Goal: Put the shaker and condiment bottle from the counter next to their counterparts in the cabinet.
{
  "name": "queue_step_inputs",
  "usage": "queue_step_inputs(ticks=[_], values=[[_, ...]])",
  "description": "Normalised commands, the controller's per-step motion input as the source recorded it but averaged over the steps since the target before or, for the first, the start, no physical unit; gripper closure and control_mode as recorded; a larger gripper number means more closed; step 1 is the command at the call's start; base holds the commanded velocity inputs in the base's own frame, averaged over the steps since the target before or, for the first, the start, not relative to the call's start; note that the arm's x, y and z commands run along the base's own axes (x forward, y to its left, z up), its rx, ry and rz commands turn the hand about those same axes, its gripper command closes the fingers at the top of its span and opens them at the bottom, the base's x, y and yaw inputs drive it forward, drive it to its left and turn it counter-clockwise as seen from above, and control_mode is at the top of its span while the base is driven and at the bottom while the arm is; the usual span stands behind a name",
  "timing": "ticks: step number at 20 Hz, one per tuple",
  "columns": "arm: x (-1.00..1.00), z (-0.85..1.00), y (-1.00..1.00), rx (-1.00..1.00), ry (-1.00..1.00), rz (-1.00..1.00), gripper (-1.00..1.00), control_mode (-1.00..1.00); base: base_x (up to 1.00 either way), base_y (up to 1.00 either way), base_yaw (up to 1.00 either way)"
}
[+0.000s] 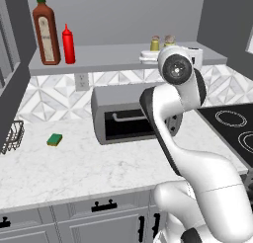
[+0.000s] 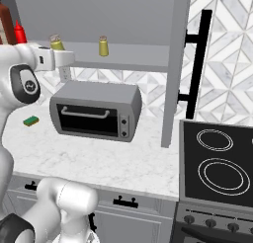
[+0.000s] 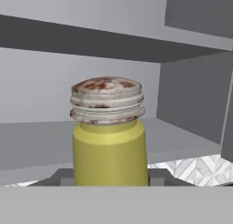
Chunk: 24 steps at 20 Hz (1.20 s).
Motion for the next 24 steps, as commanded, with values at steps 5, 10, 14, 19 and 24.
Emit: queue_step_inputs(ticks=[5,10,14,19,24], values=[[0.16,-0.01,0.11,0.00,-0.01,-0.05,1.00,-1.00,0.00,0.00,0.00],[0.09,0.00,-0.04,0.00,-0.05,-0.06,1.00,-1.00,0.00,0.00,0.00],[0.13,-0.03,0.00,0.00,-0.07,-0.06,1.00,-1.00,0.00,0.00,0.00],[0.24,-0.03,0.00,0.00,-0.03,-0.06,1.00,-1.00,0.00,0.00,0.00],[0.24,0.03,0.00,0.07,0.02,-0.05,1.00,-1.00,0.00,0.00,0.00]])
